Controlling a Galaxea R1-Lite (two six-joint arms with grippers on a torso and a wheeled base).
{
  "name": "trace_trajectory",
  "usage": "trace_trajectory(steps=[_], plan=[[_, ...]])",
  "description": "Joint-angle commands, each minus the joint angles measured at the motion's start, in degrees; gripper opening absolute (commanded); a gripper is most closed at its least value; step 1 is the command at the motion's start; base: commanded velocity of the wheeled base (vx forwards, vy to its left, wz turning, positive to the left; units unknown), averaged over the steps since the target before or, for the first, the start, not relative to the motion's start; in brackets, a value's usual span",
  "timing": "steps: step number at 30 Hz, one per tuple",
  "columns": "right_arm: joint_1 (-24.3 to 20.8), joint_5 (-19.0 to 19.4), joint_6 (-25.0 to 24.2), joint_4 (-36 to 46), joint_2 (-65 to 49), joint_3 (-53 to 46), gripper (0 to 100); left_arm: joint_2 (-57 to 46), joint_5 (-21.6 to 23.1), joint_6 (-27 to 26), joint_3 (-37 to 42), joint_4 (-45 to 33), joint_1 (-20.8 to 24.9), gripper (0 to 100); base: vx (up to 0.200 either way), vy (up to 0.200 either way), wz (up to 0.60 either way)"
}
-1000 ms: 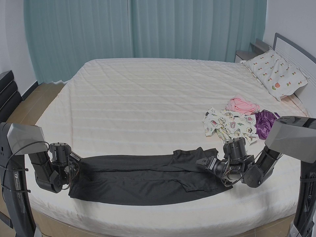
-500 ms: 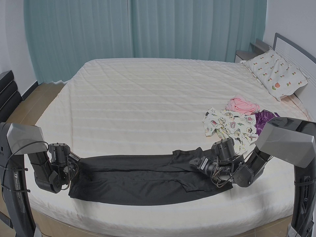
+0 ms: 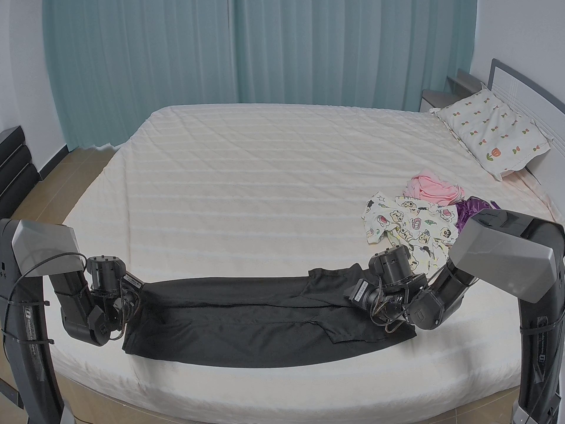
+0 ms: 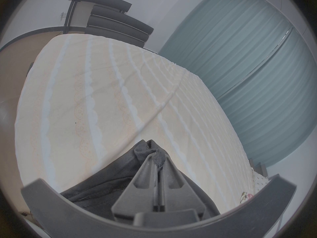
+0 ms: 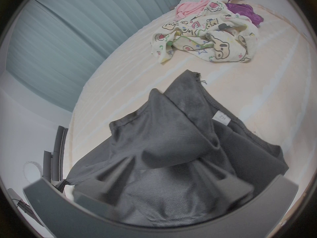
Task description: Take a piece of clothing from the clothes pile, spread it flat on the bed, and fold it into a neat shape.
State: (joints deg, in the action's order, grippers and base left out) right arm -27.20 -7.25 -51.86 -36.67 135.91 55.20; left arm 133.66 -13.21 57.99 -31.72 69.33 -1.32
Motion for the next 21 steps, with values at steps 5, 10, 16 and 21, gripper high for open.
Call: trace_trajectory(steps=[5,10,16,21], plan=[[0.83,-0.57,0.27,1.95,-0.56,2.19,0,-1.12,0.65,-0.42,0.08,0.02,0.09,0,0.0,0.0,0.0],[1.88,0.22,0.09,1.95,-2.23,3.25,0,-3.14,2.93,-2.44,0.34,-0.77,0.0,0,0.0,0.0,0.0],[3.47,2.33,0.0,1.78,-3.2,4.92,0,-6.57,10.31,-2.97,0.17,-6.31,-0.18,0,0.0,0.0,0.0],[3.55,3.65,0.09,2.13,-3.29,5.45,0,-7.53,10.93,-6.22,-4.05,-13.69,-1.32,0,0.0,0.0,0.0]])
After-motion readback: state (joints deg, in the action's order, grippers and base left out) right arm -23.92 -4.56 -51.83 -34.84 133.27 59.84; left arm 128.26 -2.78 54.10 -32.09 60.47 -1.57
